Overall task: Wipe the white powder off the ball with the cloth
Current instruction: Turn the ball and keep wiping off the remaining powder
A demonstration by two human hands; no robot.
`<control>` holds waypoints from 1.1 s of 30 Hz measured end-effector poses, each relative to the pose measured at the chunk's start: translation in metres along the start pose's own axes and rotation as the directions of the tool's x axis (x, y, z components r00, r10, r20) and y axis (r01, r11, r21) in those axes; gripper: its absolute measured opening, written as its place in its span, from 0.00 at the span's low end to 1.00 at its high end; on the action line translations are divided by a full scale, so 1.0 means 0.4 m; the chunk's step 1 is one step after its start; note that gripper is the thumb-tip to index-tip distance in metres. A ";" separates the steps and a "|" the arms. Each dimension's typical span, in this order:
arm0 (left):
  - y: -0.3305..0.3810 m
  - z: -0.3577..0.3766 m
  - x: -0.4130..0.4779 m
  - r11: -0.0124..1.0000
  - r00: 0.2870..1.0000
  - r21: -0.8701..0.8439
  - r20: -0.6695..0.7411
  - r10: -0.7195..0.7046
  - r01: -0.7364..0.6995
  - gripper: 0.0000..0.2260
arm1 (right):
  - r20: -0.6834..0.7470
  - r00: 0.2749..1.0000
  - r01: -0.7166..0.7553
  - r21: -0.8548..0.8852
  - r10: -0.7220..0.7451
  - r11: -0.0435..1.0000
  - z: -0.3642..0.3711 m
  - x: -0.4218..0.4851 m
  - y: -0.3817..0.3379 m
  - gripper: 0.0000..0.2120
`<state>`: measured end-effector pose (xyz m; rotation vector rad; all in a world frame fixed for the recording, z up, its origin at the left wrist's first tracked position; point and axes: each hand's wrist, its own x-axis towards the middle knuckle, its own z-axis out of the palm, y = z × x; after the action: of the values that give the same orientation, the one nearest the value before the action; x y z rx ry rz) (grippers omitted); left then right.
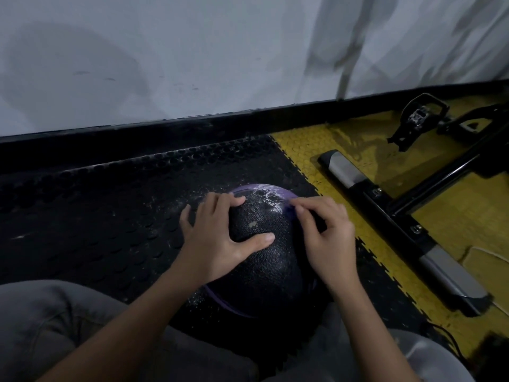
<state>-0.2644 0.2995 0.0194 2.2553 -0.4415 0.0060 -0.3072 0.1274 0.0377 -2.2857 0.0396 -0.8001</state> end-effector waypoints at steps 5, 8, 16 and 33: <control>0.002 -0.011 0.003 1.000 1.000 -0.014 0.026 -0.007 0.008 0.32 | 0.030 0.999 -0.028 0.054 0.026 0.998 -0.005 0.036 0.030 0.07; 0.006 -0.004 0.006 1.000 0.999 -0.016 0.033 -0.001 0.002 0.32 | 0.081 0.940 -0.340 0.129 0.332 0.931 -0.018 0.067 0.068 0.08; -0.002 0.004 -0.017 0.999 0.999 -0.025 -0.026 0.026 -0.027 0.31 | 0.106 0.992 0.074 0.009 -0.075 0.997 -0.007 0.036 0.013 0.07; -0.010 0.002 0.001 0.976 0.999 -0.216 0.032 0.040 -0.032 0.26 | 0.054 0.877 -0.480 0.134 0.477 0.867 -0.019 0.058 0.074 0.07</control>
<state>-0.2627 0.3012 0.0158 2.0364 -0.4793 -0.0613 -0.2870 0.0947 0.0356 -2.0176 0.5072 -0.4984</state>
